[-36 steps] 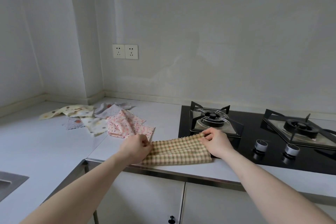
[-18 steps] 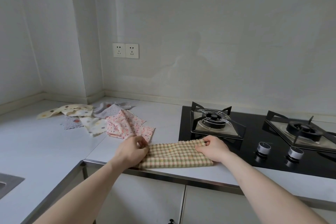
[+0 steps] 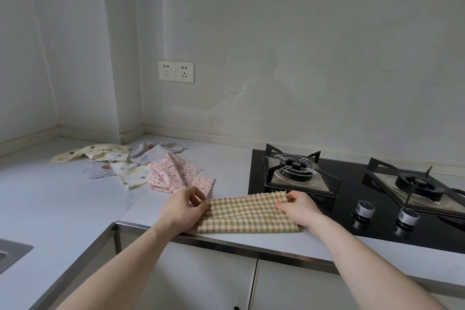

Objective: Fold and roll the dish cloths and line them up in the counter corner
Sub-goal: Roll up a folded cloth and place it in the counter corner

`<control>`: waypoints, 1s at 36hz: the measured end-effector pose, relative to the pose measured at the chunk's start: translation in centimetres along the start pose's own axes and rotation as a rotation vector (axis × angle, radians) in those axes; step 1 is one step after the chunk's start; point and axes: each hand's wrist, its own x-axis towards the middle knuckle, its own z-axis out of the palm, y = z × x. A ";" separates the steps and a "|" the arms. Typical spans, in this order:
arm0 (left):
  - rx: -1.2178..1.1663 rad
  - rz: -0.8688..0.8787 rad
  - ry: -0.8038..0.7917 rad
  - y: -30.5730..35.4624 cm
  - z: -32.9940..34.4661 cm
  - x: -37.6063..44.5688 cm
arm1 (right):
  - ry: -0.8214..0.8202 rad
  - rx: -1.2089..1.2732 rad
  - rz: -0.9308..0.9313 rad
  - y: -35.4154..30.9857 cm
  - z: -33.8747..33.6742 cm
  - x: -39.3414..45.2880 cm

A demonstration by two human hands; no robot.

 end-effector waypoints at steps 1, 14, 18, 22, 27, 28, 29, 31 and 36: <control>-0.005 -0.005 0.006 0.0 0.0 -0.1 | 0.009 0.006 0.001 0.1 0.0 0.0; 0.090 0.072 0.104 0.4 0.3 -0.8 | 0.117 0.284 0.023 -1.3 -1.5 -0.7; 0.062 0.066 0.098 0.3 0.3 -0.7 | 0.110 0.234 -0.051 -3.0 -1.6 -0.7; 0.053 0.064 0.095 0.3 0.1 -0.7 | 0.049 0.227 -0.079 -5.1 -1.2 -0.6; 0.004 0.032 0.075 0.5 -0.2 -0.8 | -0.038 0.323 -0.082 -8.2 0.2 -1.1; -0.020 0.025 0.072 0.5 -0.2 -0.8 | -0.067 0.342 -0.078 -8.8 0.6 -1.3; -0.049 0.020 0.069 0.5 -0.3 -0.7 | -0.094 0.351 -0.080 -9.3 1.2 -1.5; -0.117 0.002 0.062 0.5 -0.4 -0.6 | -0.133 0.348 -0.085 -10.1 2.3 -1.9; -0.277 -0.029 0.077 0.0 -0.5 -0.1 | -0.188 0.361 -0.078 -11.4 5.5 -2.8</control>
